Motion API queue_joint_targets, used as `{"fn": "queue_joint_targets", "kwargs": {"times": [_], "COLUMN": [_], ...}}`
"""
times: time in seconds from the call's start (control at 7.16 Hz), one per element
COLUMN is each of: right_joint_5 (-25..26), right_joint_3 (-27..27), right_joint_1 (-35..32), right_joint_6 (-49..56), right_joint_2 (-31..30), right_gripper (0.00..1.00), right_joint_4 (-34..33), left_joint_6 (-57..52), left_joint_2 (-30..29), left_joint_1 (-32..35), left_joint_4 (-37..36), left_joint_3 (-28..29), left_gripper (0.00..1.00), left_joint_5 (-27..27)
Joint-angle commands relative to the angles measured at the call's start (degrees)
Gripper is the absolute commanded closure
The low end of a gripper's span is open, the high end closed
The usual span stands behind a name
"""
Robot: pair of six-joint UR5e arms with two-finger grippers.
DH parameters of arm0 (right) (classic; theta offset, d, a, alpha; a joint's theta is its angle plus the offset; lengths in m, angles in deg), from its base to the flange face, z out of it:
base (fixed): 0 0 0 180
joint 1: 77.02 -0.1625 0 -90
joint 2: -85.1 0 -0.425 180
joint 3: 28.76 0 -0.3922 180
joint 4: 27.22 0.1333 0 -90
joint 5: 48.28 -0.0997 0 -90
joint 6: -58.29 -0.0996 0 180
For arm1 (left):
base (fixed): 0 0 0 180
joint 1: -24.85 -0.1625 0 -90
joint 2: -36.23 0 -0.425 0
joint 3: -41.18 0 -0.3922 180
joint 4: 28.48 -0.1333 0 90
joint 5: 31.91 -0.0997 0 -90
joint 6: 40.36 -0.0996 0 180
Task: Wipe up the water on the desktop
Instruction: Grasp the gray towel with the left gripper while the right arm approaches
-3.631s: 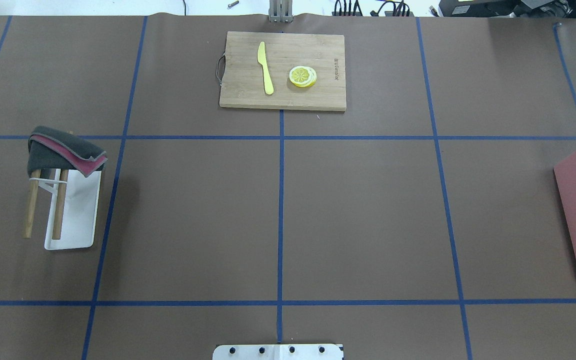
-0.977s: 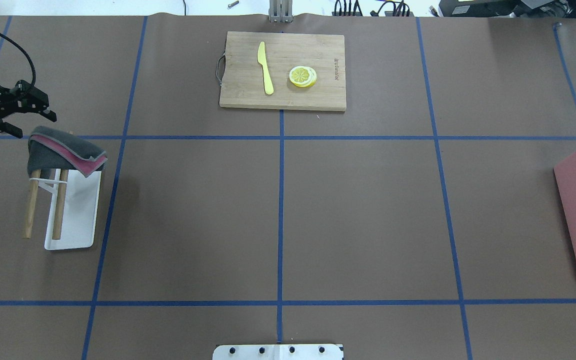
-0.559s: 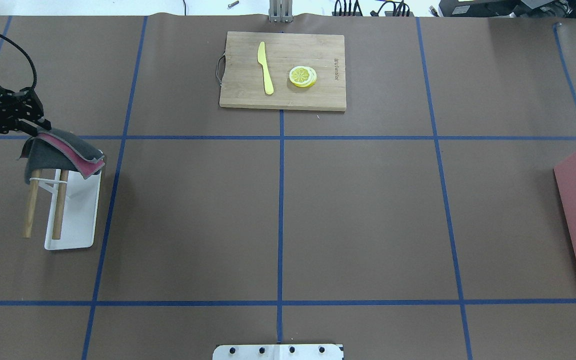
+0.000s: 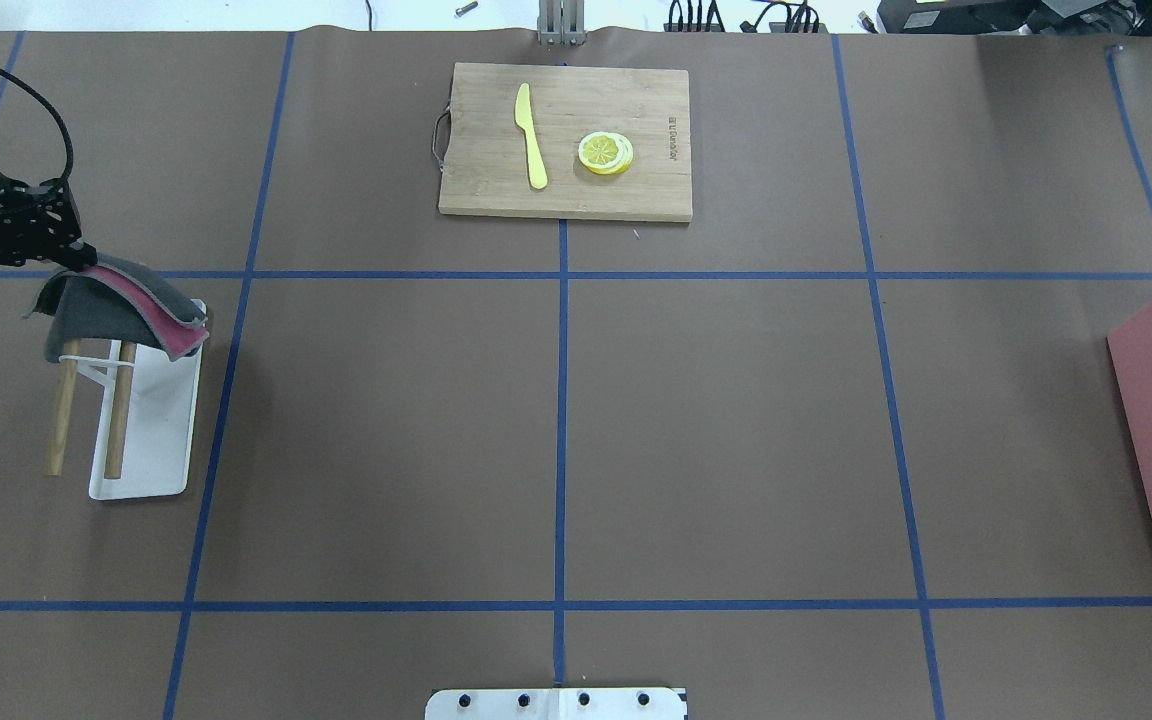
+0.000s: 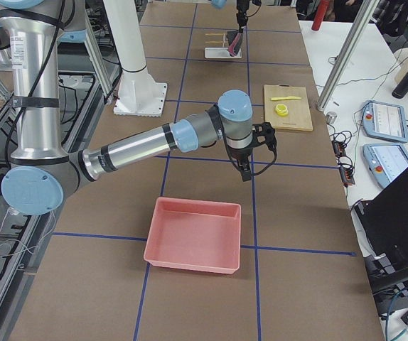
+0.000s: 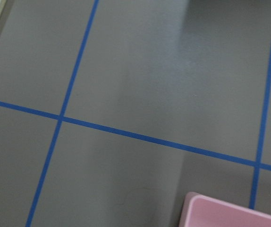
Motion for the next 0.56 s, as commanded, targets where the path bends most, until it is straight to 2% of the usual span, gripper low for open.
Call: {"fn": "queue_joint_targets", "kwargs": {"times": [0.0, 0.42], "right_joint_5": [-0.6, -1.5], "right_joint_3": [-1.2, -1.3], "right_joint_1": [3.4, 4.0], "right_joint_6": [-0.7, -1.5], "right_joint_2": [0.8, 0.9], "right_gripper": [0.00, 0.00], "right_joint_4": [4.7, 4.7], "left_joint_6": [-0.1, -0.1], "left_joint_2": [0.3, 0.6], "left_joint_1": [0.2, 1.6], "left_joint_4": [-0.1, -0.6], "left_joint_3": [-0.1, -0.7], "left_gripper": [1.00, 1.00], "left_joint_5": [1.8, 2.6]}}
